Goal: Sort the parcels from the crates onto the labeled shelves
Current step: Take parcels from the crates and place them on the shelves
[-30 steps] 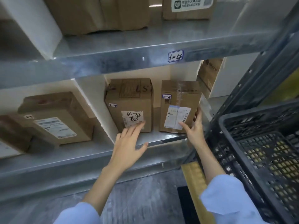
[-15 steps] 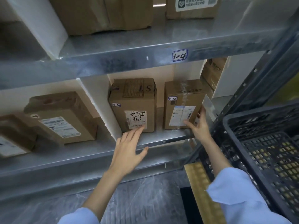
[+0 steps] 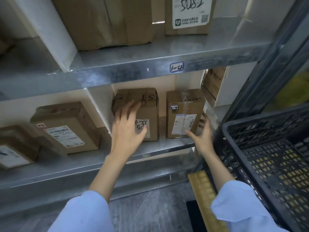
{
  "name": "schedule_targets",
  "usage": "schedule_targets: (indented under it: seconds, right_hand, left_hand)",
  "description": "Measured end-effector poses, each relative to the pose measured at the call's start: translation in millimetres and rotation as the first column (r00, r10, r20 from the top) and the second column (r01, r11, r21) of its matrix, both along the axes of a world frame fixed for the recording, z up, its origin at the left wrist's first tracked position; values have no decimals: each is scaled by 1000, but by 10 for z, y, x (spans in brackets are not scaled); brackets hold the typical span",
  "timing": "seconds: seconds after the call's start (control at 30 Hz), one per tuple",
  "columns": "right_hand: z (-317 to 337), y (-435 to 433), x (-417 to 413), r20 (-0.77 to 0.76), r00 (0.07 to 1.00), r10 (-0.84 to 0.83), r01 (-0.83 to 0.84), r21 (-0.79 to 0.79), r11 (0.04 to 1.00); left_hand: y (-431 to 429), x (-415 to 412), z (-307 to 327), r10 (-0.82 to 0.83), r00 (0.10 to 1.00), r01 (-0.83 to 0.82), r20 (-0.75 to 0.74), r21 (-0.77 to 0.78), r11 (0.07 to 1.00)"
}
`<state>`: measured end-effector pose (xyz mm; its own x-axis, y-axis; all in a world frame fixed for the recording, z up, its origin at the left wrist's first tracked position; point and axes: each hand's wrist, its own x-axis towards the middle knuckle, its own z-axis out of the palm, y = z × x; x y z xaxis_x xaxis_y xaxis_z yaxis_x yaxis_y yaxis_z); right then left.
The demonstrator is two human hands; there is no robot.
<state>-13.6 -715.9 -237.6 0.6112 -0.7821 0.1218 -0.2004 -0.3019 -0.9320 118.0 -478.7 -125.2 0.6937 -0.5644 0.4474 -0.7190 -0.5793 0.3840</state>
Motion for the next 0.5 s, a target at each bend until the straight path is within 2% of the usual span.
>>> schedule_targets:
  seconds: [0.1,0.2,0.5]
  right_hand:
    - [3,-8,52,-4,1000,-9,9,-32,999]
    - [18,-18,95,-22,1000,-7,6,-48,999]
    - [9,-106,163,-62,998,-3,0,-39,999]
  left_hand:
    - [-89,104,-2,36,999,-35,-18,34,999]
    - [-116,141,-55,66,998,-67,6,93,993]
    - [-117,69,-101,140,984,-154,111,133,979]
